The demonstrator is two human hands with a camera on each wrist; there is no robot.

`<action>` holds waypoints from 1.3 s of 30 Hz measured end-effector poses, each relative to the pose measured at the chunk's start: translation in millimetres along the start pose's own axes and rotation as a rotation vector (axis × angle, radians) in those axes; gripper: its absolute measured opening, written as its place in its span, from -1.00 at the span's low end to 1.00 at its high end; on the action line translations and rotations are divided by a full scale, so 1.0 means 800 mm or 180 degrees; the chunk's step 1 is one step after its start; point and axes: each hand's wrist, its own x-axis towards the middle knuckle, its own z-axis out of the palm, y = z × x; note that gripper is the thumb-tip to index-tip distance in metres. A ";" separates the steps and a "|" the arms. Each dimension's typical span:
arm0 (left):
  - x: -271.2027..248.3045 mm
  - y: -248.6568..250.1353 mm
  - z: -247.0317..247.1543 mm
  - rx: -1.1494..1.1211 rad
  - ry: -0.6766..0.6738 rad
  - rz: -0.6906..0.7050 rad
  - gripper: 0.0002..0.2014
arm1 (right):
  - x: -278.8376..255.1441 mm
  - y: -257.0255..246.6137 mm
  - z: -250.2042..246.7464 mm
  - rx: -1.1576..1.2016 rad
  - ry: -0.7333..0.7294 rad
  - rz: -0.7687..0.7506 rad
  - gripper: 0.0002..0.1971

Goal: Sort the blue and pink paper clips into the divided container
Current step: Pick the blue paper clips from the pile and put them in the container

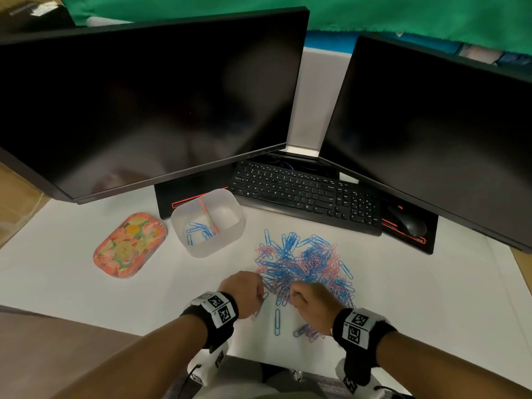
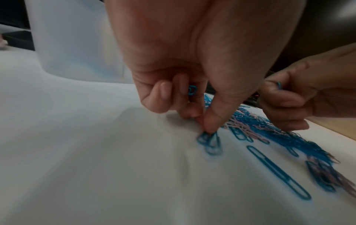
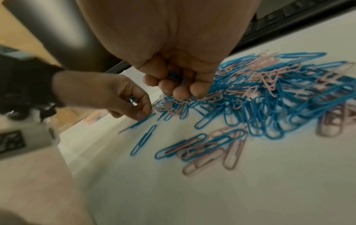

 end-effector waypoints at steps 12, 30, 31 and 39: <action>-0.007 -0.014 -0.004 0.0918 0.0148 0.0377 -0.76 | -0.007 -0.015 0.022 -0.2238 -0.1060 -0.1837 -0.76; -0.014 -0.039 -0.036 -0.0272 0.0477 0.0456 -0.87 | 0.021 -0.026 0.034 -0.2209 -0.1083 -0.1779 -0.74; -0.017 -0.037 -0.043 -0.0420 0.0613 0.0467 -0.87 | 0.022 -0.029 0.033 -0.2008 -0.1013 -0.1653 -0.79; -0.024 -0.053 -0.133 -0.1542 0.1679 -0.0333 -0.75 | 0.066 -0.100 -0.004 0.0088 -0.0047 -0.0408 -0.69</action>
